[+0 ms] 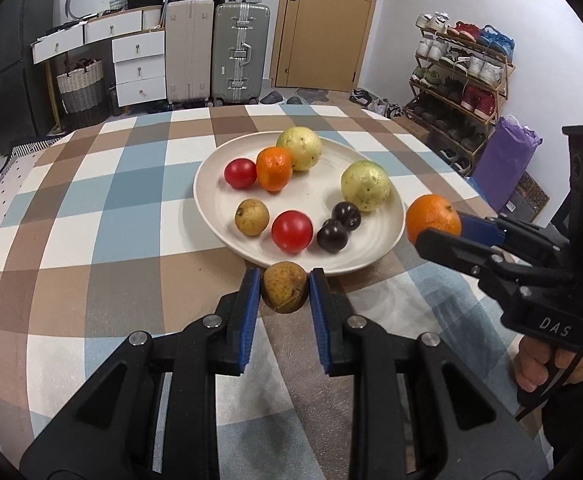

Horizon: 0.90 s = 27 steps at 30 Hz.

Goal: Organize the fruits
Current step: 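Grasp the last brown fruit with the left gripper while the right gripper holds the orange, then lower the orange and brown fruit onto the plate and open both grippers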

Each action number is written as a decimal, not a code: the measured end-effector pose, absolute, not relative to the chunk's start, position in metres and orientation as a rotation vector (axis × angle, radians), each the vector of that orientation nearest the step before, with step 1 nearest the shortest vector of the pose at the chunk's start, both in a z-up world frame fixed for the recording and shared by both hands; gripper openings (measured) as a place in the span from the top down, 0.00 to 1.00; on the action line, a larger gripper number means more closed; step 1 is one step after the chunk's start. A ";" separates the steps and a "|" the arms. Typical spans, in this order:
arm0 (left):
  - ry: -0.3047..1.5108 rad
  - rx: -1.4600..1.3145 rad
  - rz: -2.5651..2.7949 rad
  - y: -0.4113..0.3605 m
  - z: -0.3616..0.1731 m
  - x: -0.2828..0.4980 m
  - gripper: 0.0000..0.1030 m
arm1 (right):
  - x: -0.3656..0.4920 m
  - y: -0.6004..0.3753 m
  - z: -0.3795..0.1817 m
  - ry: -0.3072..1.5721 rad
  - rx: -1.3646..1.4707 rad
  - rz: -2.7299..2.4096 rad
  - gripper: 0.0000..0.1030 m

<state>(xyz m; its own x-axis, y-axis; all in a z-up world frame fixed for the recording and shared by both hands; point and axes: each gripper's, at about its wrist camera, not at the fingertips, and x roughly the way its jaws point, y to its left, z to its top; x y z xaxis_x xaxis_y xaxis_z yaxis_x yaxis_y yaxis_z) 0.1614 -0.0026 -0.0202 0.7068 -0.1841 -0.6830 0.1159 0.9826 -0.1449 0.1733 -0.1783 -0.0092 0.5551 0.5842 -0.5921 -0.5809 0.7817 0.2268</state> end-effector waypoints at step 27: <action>0.691 -0.120 -0.148 0.003 0.013 0.210 0.78 | 0.221 -0.173 0.016 0.683 0.035 0.675 0.60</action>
